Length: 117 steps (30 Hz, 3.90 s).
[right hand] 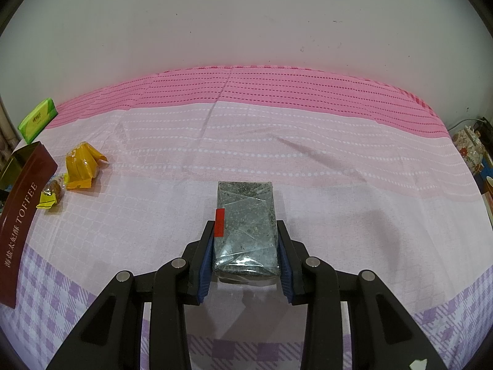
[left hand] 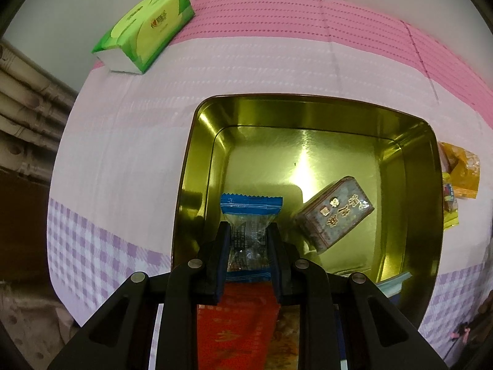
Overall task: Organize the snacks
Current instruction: 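Carry the blue-ended candy into the gold tin and open the left tool, then lower the grey-green pack into the gold tin and open the right tool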
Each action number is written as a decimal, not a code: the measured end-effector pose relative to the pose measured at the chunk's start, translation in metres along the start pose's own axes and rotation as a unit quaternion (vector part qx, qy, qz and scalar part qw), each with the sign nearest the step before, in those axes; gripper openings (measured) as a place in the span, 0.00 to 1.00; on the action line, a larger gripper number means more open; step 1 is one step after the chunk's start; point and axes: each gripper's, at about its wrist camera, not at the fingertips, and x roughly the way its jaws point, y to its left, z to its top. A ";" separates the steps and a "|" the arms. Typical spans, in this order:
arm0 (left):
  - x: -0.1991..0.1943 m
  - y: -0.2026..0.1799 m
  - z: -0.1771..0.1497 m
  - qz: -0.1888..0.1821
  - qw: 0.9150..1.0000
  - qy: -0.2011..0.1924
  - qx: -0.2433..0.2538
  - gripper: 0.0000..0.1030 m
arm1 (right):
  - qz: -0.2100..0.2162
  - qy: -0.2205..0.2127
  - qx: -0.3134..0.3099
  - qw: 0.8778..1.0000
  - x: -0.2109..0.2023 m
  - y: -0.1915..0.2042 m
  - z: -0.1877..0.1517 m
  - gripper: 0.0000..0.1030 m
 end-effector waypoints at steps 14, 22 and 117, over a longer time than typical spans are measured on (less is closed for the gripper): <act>-0.013 0.003 -0.010 0.002 1.000 -0.020 0.009 0.25 | -0.001 0.000 -0.001 1.000 0.000 0.000 0.000 0.32; -0.037 0.000 -0.023 0.003 0.998 -0.060 0.009 0.25 | -0.001 0.000 -0.001 1.000 0.000 0.000 0.000 0.32; -0.045 0.103 -0.120 0.042 0.978 -0.152 -0.135 0.26 | 0.144 0.061 -0.191 0.969 -0.014 0.276 0.043 0.32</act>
